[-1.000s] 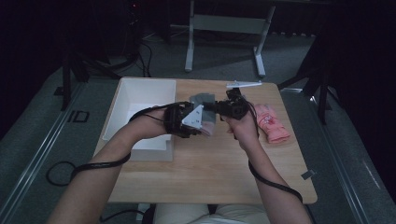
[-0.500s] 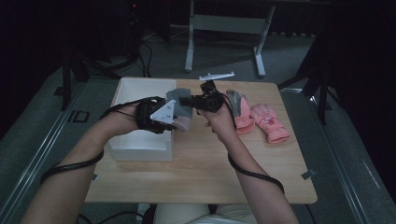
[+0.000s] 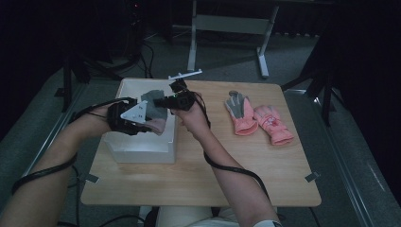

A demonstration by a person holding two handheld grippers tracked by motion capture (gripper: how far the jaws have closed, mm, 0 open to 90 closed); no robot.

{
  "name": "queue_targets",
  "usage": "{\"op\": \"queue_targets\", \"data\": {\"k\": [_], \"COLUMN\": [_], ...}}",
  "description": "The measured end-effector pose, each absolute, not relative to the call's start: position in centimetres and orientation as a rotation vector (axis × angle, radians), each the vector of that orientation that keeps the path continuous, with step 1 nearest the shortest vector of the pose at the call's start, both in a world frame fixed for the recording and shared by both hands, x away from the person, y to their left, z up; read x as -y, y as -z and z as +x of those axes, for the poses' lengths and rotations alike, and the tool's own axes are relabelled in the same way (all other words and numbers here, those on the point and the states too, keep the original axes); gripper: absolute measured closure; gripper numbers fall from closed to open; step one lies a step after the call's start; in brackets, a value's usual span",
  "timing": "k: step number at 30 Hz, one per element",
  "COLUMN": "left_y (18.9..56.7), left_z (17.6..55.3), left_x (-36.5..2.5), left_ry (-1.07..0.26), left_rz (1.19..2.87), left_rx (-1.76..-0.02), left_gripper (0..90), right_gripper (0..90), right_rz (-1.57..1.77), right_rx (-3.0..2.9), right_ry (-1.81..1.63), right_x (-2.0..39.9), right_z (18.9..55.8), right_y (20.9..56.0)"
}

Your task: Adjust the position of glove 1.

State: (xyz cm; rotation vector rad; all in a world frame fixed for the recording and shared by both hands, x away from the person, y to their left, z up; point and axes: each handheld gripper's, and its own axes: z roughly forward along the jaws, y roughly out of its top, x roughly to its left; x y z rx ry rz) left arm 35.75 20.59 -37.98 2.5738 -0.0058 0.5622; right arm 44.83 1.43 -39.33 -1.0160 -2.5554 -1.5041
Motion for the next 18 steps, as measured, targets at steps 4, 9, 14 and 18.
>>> {"op": "queue_targets", "data": {"k": [4,9,14,18], "left_y": [39.3,41.1,42.7,43.6], "left_z": [36.3,37.3,38.1,38.8], "left_x": [-21.4,-22.0,-21.6,-21.5], "left_ry": [-0.550,-0.499,-0.453,-0.433], "left_rz": [2.576,2.576,2.616,2.639], "left_rx": [0.014,-0.006,-0.006,-0.008], "left_gripper": [68.2,68.1,67.7,67.7], "right_gripper": [74.1,74.1,74.0,73.9], "right_rz": [-1.032,-1.064,-1.108,-1.126], "right_rx": [2.561,2.551,2.578,2.591], "right_ry": [1.456,1.397,1.284,1.262], "right_x": [-2.5,-3.1,-3.9,-4.3], "right_z": [45.5,46.4,47.1,47.5], "right_y": [40.5,41.9,43.7,44.3]}}
